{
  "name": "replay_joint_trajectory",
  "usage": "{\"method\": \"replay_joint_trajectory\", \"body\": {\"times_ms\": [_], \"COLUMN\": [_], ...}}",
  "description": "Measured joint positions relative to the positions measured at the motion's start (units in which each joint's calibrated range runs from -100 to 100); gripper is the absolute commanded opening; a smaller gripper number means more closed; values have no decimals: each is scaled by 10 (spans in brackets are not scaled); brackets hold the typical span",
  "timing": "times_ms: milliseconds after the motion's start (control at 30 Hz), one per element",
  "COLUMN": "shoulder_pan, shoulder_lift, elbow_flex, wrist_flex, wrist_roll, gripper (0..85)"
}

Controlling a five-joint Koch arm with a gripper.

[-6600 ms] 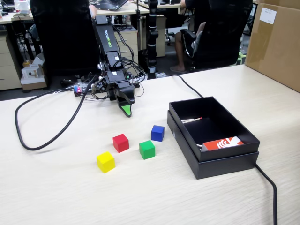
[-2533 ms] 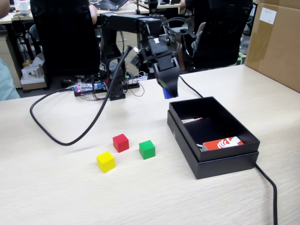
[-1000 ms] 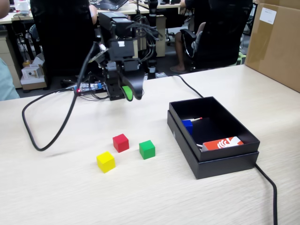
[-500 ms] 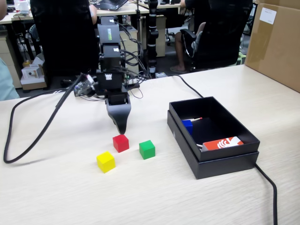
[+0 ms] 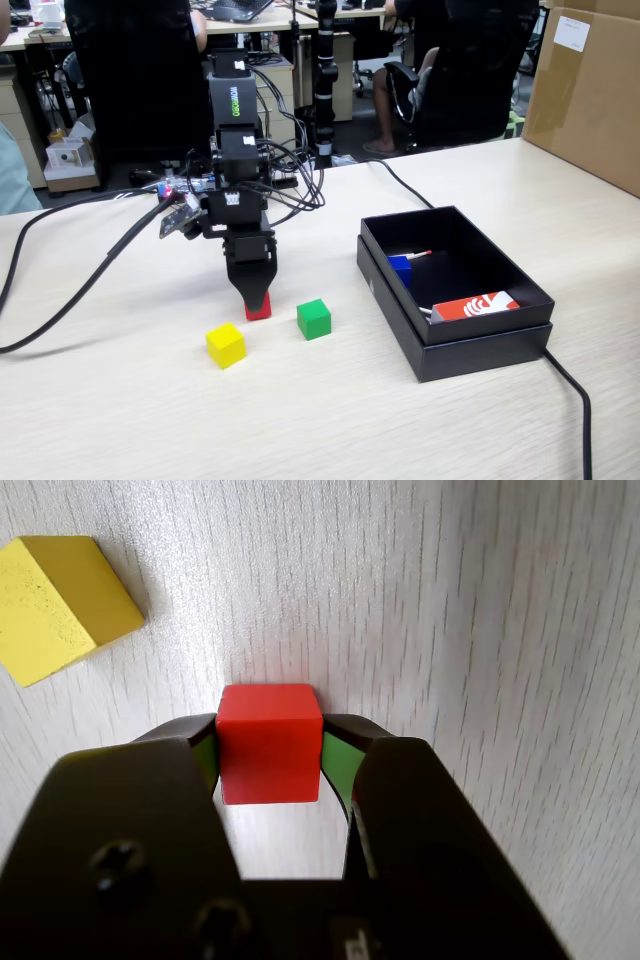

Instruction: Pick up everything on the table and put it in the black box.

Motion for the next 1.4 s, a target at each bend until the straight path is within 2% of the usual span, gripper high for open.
{"method": "replay_joint_trajectory", "body": {"times_ms": [100,200,233,300,367,400,433,500,600,800,900,1067,1133,1233,1300,1400], "shoulder_pan": [5,63,64,119,139,154,178,194,207,211,209,207,205,200,194,185], "shoulder_lift": [-43,-224,-227,-272,-273,-272,-264,-225,-142,-27,12,38,38,30,9,-39], "elbow_flex": [0,19,20,66,82,96,117,151,166,179,179,179,179,179,179,179], "wrist_flex": [-2,-50,-50,-66,-72,-77,-85,-86,-86,-86,-86,-86,-86,-86,-86,-86], "wrist_roll": [4,24,24,51,62,74,98,119,136,143,146,148,149,149,149,149], "gripper": [68,69,69,69,69,69,69,69,73,80,199,218,275,305,388,407]}}
